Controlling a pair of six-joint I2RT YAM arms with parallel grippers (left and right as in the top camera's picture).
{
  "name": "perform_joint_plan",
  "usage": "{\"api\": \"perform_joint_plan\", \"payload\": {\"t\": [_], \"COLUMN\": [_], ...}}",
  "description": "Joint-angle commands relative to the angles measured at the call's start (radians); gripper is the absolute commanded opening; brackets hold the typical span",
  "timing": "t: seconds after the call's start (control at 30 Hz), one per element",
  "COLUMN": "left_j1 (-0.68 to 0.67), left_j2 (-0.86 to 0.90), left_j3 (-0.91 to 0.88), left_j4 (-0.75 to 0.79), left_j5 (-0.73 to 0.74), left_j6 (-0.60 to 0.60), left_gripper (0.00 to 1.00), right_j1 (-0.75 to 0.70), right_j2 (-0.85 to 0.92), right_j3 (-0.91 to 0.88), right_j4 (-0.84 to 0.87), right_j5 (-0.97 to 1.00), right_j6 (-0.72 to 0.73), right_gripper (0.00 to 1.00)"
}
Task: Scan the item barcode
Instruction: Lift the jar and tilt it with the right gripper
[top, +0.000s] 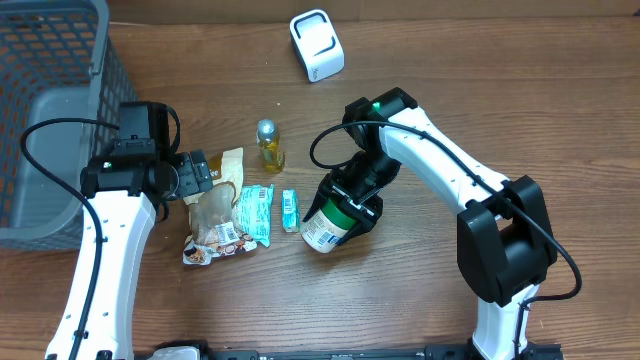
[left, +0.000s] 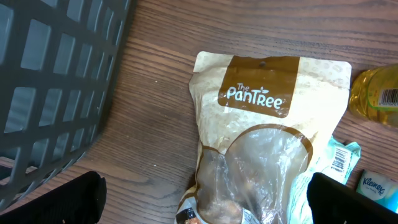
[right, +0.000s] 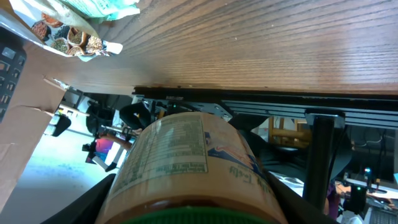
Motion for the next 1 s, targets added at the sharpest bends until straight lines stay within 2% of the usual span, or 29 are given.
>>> {"api": "perform_joint_plan", "payload": {"t": [0.0, 0.37, 0.63, 0.97], "left_j1": [0.002, 0.002, 0.002, 0.002], "left_j2": [0.002, 0.002, 0.002, 0.002], "left_j3": [0.021, 0.021, 0.021, 0.021], "left_j4": [-0.001, -0.002, -0.001, -0.002], "left_j5": [0.004, 0.004, 0.004, 0.004], "left_j6": [0.015, 0.015, 0.015, 0.015], "left_gripper": [1.0, 0.99, 1.0, 0.99], "right_j1": [-0.002, -0.002, -0.002, -0.002], "right_j2": [-0.011, -0.011, -0.011, -0.011], "right_j3": [0.021, 0.021, 0.021, 0.021], "right_j4": [-0.003, -0.042, -0.068, -0.075], "right_j5": [-0.043, -0.065, -0.135, -0.167], "right_j6": [0.003, 0.003, 0.003, 0.003], "right_gripper": [0.37, 0.36, 0.3, 0.3]}}
